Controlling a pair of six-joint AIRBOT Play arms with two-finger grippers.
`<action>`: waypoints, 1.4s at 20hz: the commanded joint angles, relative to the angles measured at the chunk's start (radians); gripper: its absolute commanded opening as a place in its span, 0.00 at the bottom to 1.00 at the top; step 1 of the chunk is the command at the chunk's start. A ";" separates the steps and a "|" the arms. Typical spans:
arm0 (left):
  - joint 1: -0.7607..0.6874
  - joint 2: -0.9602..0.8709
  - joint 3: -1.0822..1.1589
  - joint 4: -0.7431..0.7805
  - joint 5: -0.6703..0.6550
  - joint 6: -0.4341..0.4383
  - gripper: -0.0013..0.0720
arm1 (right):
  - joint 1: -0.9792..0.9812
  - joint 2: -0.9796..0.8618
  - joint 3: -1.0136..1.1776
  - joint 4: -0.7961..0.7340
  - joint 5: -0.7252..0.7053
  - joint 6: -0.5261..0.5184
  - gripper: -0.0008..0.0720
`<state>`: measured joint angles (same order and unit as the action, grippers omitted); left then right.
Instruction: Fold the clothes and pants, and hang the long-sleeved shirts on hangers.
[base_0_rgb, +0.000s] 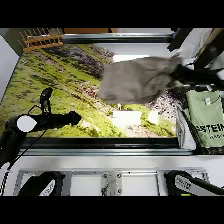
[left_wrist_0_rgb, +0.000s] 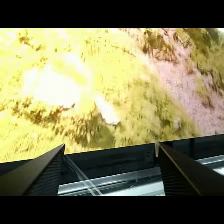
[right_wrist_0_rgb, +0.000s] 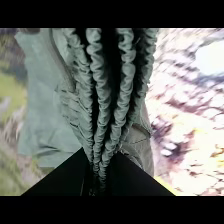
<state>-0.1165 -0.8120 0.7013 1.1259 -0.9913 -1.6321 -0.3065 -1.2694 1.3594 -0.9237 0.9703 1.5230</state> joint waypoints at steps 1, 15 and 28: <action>0.000 0.000 0.000 0.000 0.000 0.000 0.86 | -0.262 0.090 0.073 -0.094 0.056 0.132 0.05; 0.000 0.000 0.000 0.000 -0.001 0.000 0.86 | -0.578 0.339 -0.126 -0.570 0.524 0.246 0.05; 0.000 0.000 -0.001 0.000 -0.004 0.000 0.86 | -0.579 0.364 -0.428 -0.663 0.426 0.195 0.88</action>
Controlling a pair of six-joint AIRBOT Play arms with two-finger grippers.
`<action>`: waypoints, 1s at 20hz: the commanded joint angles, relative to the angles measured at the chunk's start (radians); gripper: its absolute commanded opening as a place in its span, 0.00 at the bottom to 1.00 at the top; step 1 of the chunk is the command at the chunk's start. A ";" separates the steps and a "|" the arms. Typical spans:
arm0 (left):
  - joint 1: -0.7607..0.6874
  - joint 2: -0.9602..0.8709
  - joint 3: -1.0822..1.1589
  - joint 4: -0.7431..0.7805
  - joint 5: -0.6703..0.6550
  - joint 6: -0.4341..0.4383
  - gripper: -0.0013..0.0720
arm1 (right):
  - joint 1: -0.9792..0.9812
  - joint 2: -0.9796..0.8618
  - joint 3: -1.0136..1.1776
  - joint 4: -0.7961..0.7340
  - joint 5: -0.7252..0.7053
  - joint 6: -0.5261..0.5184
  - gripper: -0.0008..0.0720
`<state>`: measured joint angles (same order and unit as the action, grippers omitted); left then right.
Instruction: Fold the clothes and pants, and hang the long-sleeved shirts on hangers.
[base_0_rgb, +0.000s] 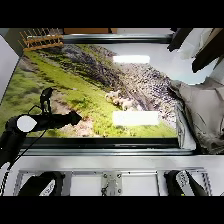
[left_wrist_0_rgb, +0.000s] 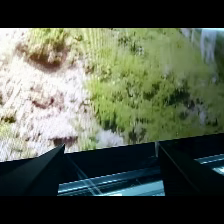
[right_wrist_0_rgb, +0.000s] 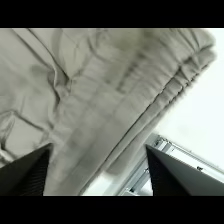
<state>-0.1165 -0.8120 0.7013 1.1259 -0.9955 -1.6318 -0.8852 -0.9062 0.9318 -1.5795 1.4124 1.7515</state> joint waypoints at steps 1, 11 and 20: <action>0.000 0.000 0.000 0.000 0.000 0.000 0.86 | 0.000 0.004 0.027 -0.006 -0.031 -0.055 0.89; 0.000 0.000 0.000 0.000 0.005 0.000 0.86 | 0.612 0.091 0.149 0.457 -0.264 -0.313 0.89; 0.000 0.000 0.000 -0.003 0.106 0.000 0.86 | 1.149 -0.082 0.008 0.459 -0.420 -0.313 0.89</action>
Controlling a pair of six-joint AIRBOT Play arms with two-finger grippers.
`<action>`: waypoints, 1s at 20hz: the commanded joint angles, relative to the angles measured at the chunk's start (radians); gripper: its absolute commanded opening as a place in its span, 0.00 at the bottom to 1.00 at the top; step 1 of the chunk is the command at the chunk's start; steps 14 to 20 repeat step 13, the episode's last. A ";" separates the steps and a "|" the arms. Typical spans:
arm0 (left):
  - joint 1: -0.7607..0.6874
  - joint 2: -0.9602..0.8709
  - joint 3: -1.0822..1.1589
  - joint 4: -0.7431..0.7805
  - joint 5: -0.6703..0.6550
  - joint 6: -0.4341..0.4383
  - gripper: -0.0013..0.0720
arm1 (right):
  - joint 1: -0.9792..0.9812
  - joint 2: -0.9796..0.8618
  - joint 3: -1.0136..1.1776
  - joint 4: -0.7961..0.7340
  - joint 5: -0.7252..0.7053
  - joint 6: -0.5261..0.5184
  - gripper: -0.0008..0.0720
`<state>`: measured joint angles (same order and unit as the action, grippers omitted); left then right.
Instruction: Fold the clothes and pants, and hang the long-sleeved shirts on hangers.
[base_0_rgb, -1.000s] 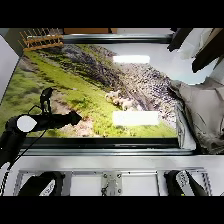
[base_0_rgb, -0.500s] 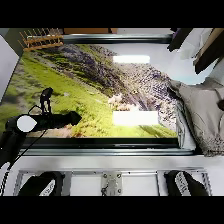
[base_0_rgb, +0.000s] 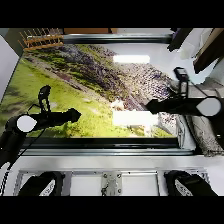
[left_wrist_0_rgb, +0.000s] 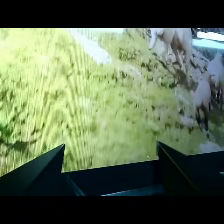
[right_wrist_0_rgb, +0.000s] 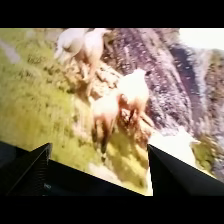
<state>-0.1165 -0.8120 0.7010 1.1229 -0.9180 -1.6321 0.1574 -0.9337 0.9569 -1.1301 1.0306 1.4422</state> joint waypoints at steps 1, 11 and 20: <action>0.000 0.000 0.000 0.000 0.026 0.000 0.86 | 0.109 -0.069 -0.017 0.010 -0.038 -0.003 0.85; 0.000 0.000 0.000 0.002 0.024 0.001 0.03 | 0.108 -0.084 -0.017 0.010 -0.036 -0.003 0.06; 0.000 0.000 0.000 0.002 0.024 0.001 0.03 | 0.108 -0.084 -0.017 0.010 -0.036 -0.003 0.05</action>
